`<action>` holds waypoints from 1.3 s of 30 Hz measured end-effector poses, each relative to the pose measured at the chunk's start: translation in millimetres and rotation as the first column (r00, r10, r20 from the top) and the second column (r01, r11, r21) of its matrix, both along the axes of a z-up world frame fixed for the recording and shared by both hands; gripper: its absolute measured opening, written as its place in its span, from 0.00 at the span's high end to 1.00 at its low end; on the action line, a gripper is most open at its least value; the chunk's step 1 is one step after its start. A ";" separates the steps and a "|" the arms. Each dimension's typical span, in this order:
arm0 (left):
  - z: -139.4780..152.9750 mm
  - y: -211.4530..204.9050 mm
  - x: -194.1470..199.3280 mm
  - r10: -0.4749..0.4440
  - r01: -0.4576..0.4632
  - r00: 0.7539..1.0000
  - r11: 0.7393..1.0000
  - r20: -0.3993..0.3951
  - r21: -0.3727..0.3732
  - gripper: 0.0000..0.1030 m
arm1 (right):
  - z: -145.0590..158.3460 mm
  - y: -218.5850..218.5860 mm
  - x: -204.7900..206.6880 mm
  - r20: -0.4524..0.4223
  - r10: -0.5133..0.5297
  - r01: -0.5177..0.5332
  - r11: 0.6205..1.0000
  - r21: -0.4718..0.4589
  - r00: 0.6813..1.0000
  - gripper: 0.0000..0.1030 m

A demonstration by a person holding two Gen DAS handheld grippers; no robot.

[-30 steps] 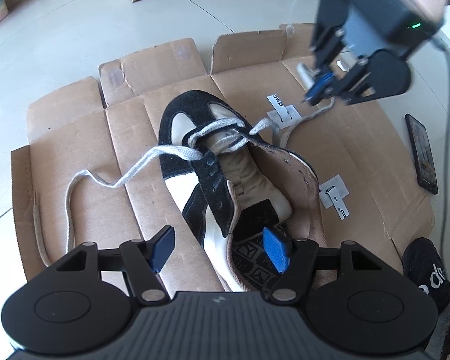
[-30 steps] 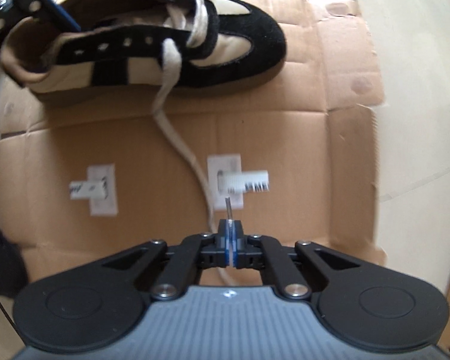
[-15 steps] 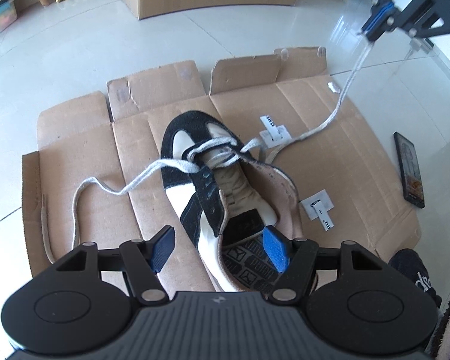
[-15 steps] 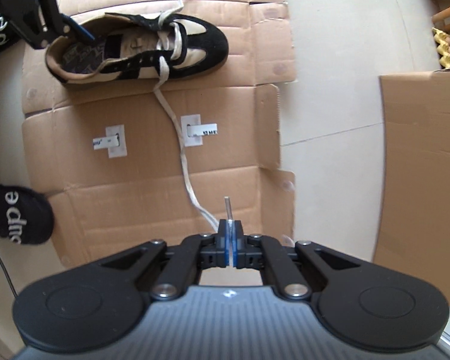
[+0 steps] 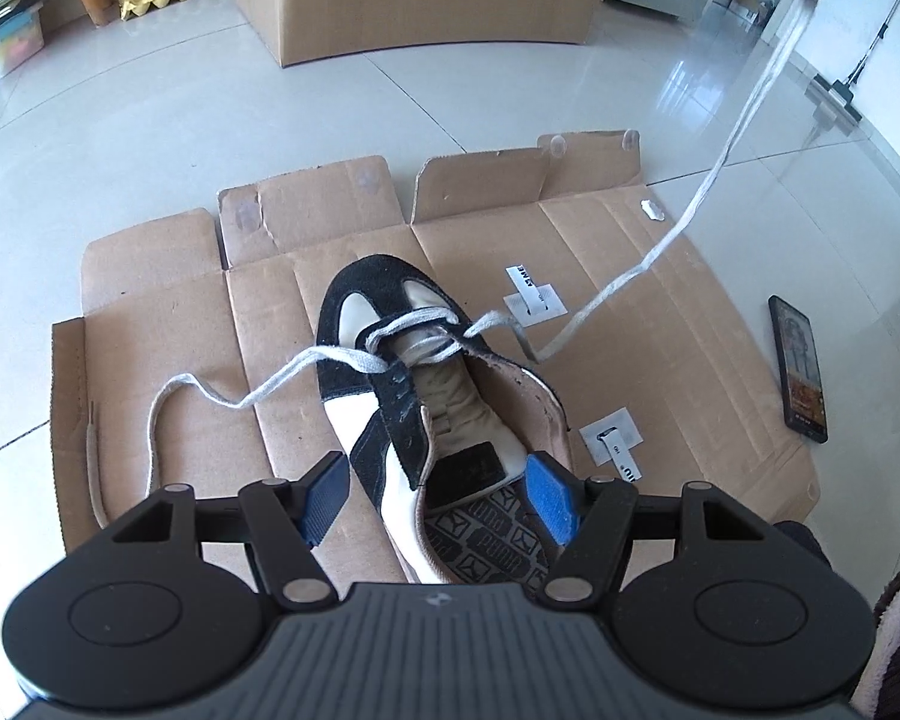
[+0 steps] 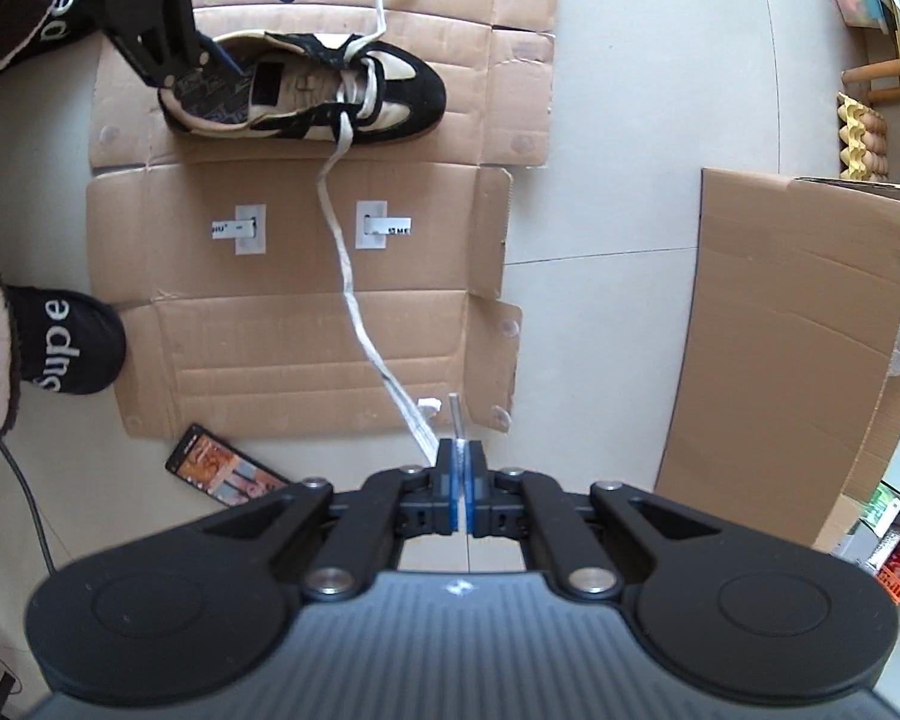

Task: Lace up shoes with both hands
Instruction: 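Pull the white lace end up and away from the sneaker with the right tool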

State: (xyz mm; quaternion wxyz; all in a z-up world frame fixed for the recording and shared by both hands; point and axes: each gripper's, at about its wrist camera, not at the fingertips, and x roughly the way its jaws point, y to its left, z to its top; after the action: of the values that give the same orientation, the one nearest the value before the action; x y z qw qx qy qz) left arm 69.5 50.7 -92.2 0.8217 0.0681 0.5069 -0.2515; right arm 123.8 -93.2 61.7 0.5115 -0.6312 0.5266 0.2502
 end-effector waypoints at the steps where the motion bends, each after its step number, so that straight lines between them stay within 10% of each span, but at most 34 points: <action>1: 0.0 0.1 0.1 0.002 -0.002 1.000 1.000 -0.001 0.000 0.36 | 1.5 1.3 -0.5 0.001 0.004 -0.004 1.000 -0.005 1.000 0.98; 21: 34.7 1.9 -11.3 0.014 -0.014 0.999 1.000 0.051 -0.017 0.35 | 111.5 -9.8 -39.0 0.146 -0.007 0.028 0.989 -0.143 0.989 0.98; 39: 56.4 3.5 -20.3 0.012 -0.011 0.997 1.000 0.082 -0.014 0.35 | 146.0 -5.5 -60.8 0.199 0.007 0.022 0.989 -0.145 0.980 0.98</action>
State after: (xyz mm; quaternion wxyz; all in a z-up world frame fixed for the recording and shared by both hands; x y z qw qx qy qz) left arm 49.2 54.2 -35.8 0.8436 0.0700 0.4715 -0.2470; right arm 63.0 -98.7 207.7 0.5149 -0.6868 0.4922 0.1446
